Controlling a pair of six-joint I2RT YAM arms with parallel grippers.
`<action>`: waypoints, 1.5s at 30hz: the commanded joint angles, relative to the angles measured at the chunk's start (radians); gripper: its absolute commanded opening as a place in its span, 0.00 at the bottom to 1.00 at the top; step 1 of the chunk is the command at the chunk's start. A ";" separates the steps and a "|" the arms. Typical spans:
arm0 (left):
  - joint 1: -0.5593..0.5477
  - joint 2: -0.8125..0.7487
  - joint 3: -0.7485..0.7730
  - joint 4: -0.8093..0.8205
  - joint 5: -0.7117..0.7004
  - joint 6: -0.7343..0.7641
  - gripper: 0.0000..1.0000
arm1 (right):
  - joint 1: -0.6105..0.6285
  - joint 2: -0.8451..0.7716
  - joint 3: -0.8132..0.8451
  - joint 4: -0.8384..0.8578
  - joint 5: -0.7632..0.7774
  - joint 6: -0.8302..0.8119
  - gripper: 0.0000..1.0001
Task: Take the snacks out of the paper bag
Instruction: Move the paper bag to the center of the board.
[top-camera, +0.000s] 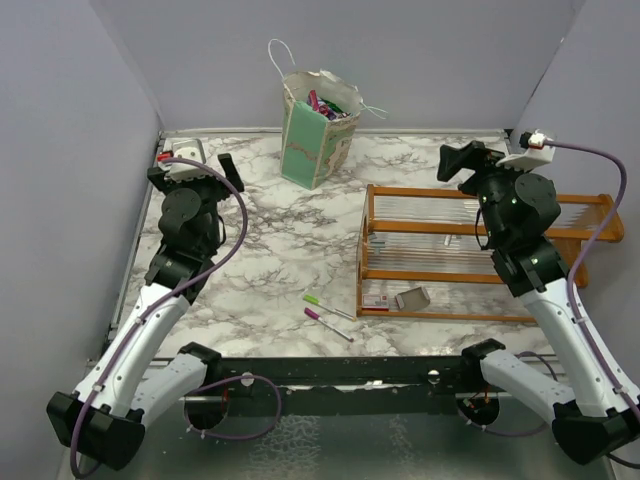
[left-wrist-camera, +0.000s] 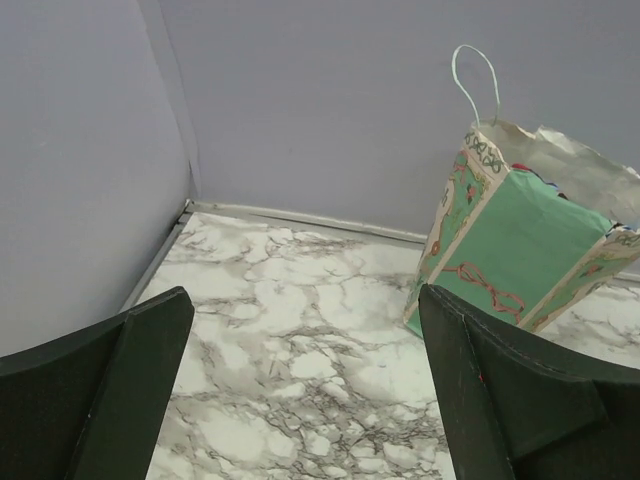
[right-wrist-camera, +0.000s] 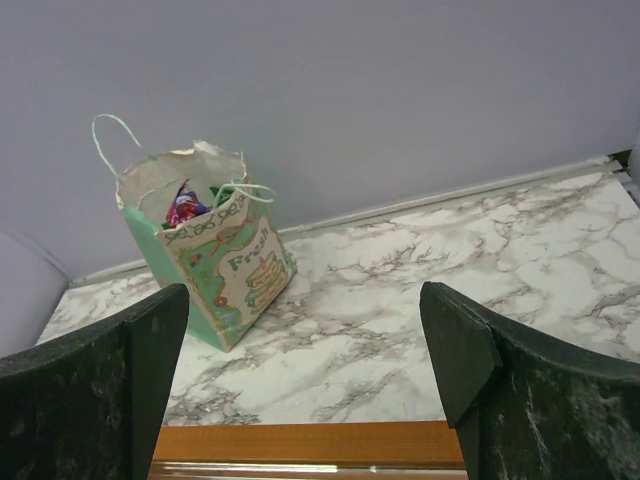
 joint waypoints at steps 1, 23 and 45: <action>0.010 0.017 0.044 -0.005 -0.005 -0.017 0.99 | -0.006 0.014 0.072 -0.071 0.072 -0.015 0.99; 0.016 0.290 0.428 -0.483 0.253 -0.289 0.99 | -0.007 0.000 0.051 -0.149 0.062 0.255 0.99; 0.210 0.860 0.989 -0.329 0.721 -0.546 0.98 | -0.007 -0.108 -0.091 0.115 -0.193 0.124 0.99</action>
